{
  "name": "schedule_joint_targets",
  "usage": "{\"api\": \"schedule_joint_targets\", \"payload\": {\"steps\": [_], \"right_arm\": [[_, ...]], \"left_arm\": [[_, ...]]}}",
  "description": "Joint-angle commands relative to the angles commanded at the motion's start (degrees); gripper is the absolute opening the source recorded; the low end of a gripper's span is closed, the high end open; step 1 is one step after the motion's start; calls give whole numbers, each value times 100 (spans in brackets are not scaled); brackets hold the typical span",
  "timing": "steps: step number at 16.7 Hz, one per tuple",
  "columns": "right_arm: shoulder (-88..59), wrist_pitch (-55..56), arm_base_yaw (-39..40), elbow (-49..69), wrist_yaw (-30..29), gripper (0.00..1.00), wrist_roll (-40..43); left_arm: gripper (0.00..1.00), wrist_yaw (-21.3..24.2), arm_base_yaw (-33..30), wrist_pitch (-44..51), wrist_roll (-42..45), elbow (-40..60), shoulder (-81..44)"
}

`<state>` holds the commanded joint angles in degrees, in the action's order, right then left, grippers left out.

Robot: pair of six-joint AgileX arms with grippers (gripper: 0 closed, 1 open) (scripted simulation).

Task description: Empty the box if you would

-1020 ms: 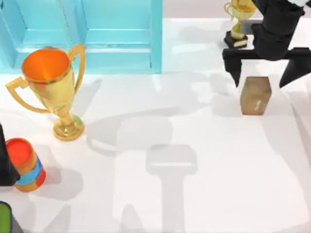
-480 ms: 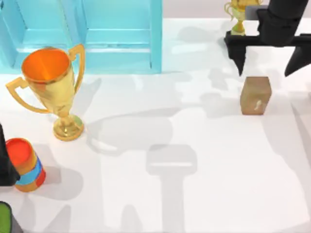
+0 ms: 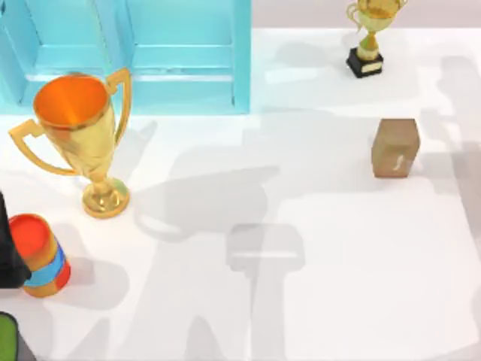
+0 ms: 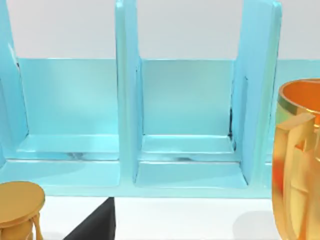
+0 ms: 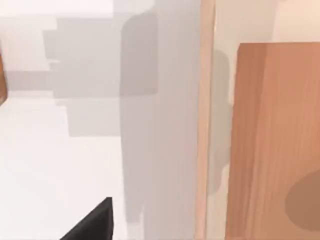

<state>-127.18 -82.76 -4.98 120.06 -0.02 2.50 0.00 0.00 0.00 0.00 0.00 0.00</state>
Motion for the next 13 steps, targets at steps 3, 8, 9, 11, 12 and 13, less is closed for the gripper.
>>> {"api": "schedule_joint_targets", "payload": {"steps": [3,8,9,11,12,13], "right_arm": [[403,57,-1212,-500,17,100,1083],[1075,161,-2118,-1257,27,100,2108],[1095,167,-2132,-1274,28,100,2132],[1095,167,-2132,-1274,28,100,2132],[1072,157,-2111,-1255,23,100,2124],[1071,168,-2112,-1264,23,100,2123]], "left_arm": [[100,0,0,0,0,0,0],[100,0,0,0,0,0,0],[100,0,0,0,0,0,0],[100,0,0,0,0,0,0],[100,0,0,0,0,0,0],[100,0,0,0,0,0,0]]}}
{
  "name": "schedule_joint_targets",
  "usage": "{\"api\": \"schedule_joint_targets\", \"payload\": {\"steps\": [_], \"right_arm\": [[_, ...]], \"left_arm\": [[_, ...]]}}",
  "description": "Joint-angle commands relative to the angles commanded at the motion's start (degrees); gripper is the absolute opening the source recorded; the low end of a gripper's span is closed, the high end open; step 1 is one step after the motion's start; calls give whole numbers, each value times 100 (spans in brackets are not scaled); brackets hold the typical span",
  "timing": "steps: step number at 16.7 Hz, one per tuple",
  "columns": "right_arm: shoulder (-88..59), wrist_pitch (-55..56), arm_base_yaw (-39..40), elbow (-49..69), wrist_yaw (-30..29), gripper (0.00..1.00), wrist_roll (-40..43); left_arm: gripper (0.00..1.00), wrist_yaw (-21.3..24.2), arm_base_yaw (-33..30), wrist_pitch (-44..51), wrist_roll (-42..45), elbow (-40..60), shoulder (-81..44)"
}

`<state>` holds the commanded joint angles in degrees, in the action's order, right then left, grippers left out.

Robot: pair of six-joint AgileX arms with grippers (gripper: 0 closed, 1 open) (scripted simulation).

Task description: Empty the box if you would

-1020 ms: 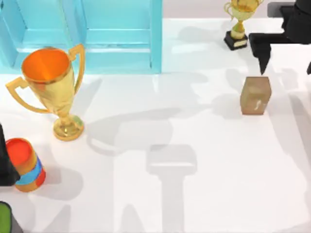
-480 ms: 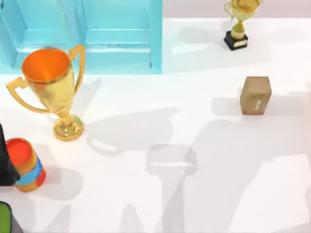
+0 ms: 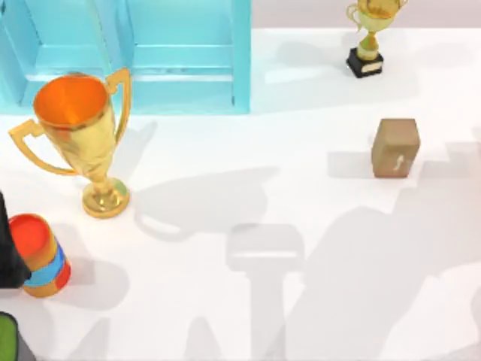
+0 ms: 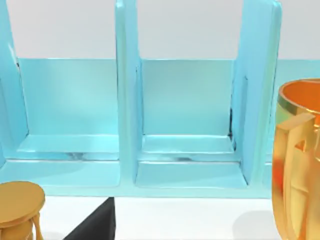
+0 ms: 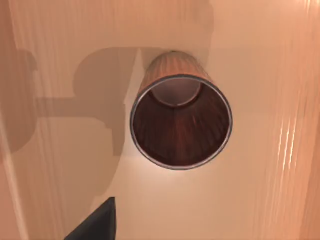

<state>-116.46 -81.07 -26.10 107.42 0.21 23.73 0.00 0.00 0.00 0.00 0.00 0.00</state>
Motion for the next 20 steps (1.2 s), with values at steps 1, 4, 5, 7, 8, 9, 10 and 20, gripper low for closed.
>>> {"api": "schedule_joint_targets", "payload": {"steps": [1,4,5,7,8,9,10,20], "right_arm": [[-3,55,-1,-47,0,100,-4],[-17,417,6,-384,3,100,-16],[-25,583,11,-543,4,100,-22],[-51,960,25,-898,4,100,-36],[-72,1164,30,-1082,4,100,-41],[-97,1371,32,-1264,4,100,-44],[-124,1573,29,-1439,4,100,-43],[-223,2169,7,-1933,3,85,-21]], "left_arm": [[100,0,0,0,0,0,0],[100,0,0,0,0,0,0],[100,0,0,0,0,0,0],[100,0,0,0,0,0,0],[100,0,0,0,0,0,0],[100,0,0,0,0,0,0],[100,0,0,0,0,0,0],[100,0,0,0,0,0,0]]}}
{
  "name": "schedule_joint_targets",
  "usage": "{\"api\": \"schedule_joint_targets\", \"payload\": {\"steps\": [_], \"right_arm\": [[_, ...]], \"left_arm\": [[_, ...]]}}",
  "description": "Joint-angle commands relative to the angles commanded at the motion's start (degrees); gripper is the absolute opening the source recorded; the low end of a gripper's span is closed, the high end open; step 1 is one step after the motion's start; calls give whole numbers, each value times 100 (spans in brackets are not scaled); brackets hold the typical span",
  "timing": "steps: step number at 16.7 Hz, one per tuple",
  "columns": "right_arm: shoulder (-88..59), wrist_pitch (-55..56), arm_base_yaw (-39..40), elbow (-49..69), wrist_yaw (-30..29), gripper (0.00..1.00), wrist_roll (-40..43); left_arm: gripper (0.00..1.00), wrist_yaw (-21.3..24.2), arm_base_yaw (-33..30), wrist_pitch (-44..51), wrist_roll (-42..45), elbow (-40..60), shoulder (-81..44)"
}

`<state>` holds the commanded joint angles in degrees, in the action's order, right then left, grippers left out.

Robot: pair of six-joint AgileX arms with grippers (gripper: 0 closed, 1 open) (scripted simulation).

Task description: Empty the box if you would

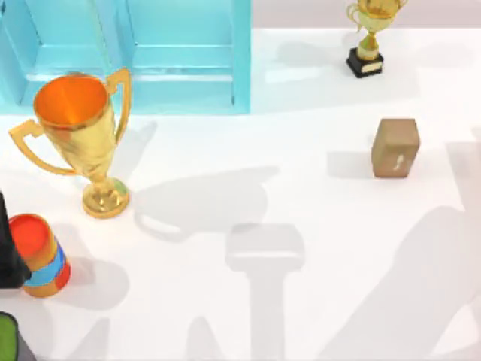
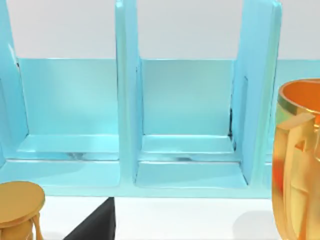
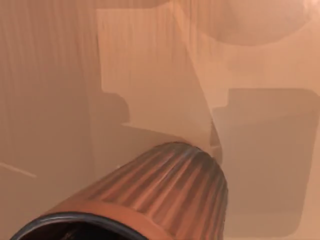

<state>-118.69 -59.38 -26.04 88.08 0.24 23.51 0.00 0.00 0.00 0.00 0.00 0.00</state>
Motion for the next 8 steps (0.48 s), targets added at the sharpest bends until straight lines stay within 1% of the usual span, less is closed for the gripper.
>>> {"api": "schedule_joint_targets", "payload": {"steps": [8], "right_arm": [[0,0,0,0,0,25,0]], "left_arm": [[100,0,0,0,0,0,0]]}}
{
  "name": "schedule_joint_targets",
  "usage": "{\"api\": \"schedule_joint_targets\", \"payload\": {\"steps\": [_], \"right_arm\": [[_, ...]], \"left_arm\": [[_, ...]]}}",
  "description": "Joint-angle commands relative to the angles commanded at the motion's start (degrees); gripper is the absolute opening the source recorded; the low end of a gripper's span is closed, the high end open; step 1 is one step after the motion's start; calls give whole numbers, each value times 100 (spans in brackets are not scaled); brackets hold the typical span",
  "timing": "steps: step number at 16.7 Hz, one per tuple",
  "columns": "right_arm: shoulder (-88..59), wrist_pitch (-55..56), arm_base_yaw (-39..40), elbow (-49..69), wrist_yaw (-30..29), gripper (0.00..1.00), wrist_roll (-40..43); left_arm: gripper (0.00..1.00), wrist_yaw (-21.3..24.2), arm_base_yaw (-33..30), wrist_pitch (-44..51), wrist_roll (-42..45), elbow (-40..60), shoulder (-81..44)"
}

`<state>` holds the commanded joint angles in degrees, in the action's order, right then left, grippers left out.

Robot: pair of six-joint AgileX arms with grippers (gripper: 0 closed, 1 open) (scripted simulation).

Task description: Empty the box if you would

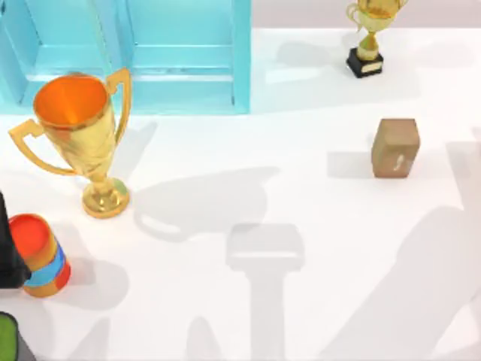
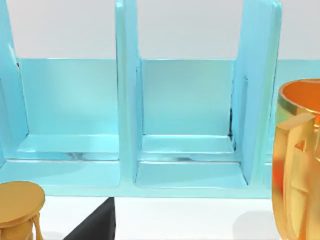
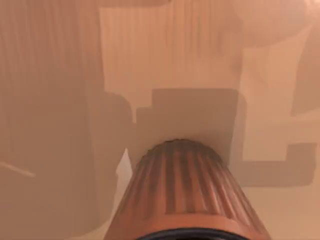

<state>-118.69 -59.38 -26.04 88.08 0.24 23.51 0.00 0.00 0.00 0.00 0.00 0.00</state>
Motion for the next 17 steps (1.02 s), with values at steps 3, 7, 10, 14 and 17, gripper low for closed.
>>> {"api": "schedule_joint_targets", "payload": {"steps": [3,7,10,14,17], "right_arm": [[0,0,0,0,0,2,0],[0,0,0,0,0,0,0],[0,0,0,0,0,0,0],[44,-79,-5,57,7,0,-18],[260,-513,-83,468,10,0,-86]], "left_arm": [[100,0,0,0,0,0,0],[100,0,0,0,0,0,0],[100,0,0,0,0,0,0],[100,0,0,0,0,0,0],[100,0,0,0,0,0,0]]}}
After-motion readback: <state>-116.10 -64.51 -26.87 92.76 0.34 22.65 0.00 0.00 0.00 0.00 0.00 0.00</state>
